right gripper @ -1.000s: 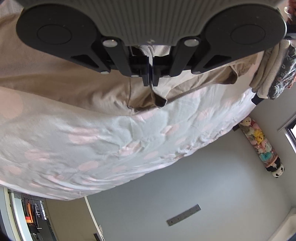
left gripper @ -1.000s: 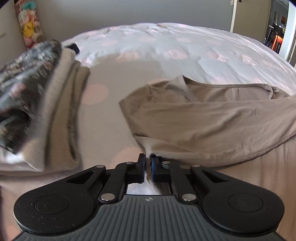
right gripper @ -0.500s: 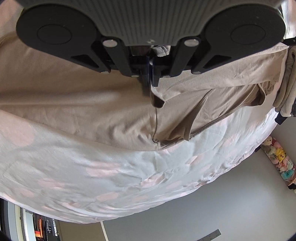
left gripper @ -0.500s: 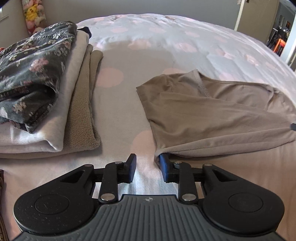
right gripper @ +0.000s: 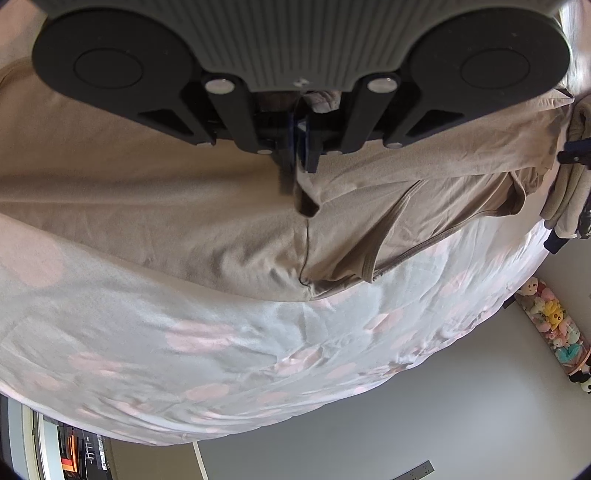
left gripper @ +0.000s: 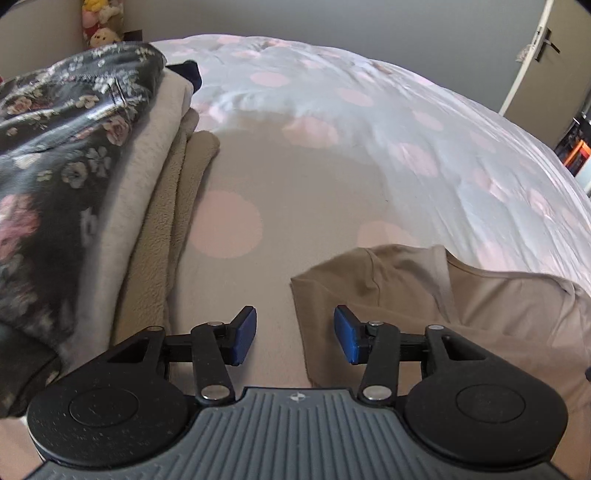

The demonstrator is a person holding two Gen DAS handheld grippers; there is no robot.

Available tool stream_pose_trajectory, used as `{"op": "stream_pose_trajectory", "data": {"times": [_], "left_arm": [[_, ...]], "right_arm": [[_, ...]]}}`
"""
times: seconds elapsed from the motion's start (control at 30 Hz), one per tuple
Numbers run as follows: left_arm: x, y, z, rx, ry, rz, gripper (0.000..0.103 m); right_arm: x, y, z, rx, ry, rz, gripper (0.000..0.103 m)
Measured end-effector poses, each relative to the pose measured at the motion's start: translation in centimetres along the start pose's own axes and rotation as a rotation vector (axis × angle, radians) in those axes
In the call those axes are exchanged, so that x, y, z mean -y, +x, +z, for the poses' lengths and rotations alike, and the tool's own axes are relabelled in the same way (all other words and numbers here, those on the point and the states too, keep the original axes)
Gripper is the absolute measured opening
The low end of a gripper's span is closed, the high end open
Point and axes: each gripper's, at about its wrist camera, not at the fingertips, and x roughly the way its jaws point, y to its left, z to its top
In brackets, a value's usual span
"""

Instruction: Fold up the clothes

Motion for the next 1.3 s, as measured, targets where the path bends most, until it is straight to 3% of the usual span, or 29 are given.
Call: {"op": "stream_pose_trajectory", "data": {"times": [0.03,0.13,0.17,0.23,0.3,0.37,0.57,0.8,0.87,0.93,1.0,1.1,1.13,1.17,1.23,1.3], "left_arm": [[0.0,0.3,0.0,0.000,-0.002,-0.011,0.033],[0.1,0.9,-0.2,0.000,-0.005,-0.033,0.025],[0.1,1.0,-0.4,0.003,-0.005,-0.035,0.022],[0.0,1.1,-0.7,0.016,-0.013,-0.038,0.016],[-0.1,1.0,-0.8,0.031,-0.027,-0.041,0.006],[-0.1,0.7,-0.7,0.050,-0.034,-0.046,0.001],[1.0,-1.9,0.2,0.184,0.028,-0.028,0.000],[0.7,0.9,0.6,0.122,0.061,0.034,0.000],[0.5,1.6,0.3,0.105,0.043,0.035,0.001],[0.2,1.5,0.0,0.117,0.011,0.029,0.003],[-0.2,0.4,-0.5,0.146,-0.002,0.038,0.011],[-0.2,-2.2,-1.9,0.188,0.025,0.028,0.014],[-0.3,-3.1,-2.7,0.189,0.034,0.014,0.014],[-0.3,-4.0,-3.5,0.187,0.042,0.000,0.014],[-0.2,-5.4,-5.3,0.174,0.059,-0.020,0.015],[0.4,-5.9,-7.2,0.153,0.089,-0.025,0.017]], "right_arm": [[0.2,-0.1,0.1,0.009,0.009,0.011,0.015],[0.7,-0.3,0.4,0.052,0.035,0.045,0.043],[0.9,-0.2,0.5,0.067,0.043,0.052,0.046],[1.3,0.1,0.5,0.082,0.056,0.059,0.045],[1.6,0.4,0.4,0.088,0.060,0.064,0.038],[1.5,0.5,0.2,0.103,0.051,0.080,0.005],[0.3,-1.0,0.3,0.239,-0.001,0.093,0.003],[0.9,0.5,-0.2,0.190,0.024,0.049,0.003],[1.2,0.9,-0.3,0.175,0.040,0.036,0.008],[1.4,0.9,-0.3,0.176,0.048,0.016,0.012],[1.4,0.5,-0.2,0.185,0.052,-0.002,0.013],[1.0,-0.2,0.2,0.191,0.047,-0.023,0.013],[0.8,-0.5,0.3,0.193,0.046,-0.024,0.016],[0.6,-0.7,0.3,0.193,0.046,-0.017,0.030],[0.0,-1.1,0.2,0.189,0.052,0.019,0.045],[-0.9,-1.4,-0.1,0.177,0.026,0.034,0.044]]}}
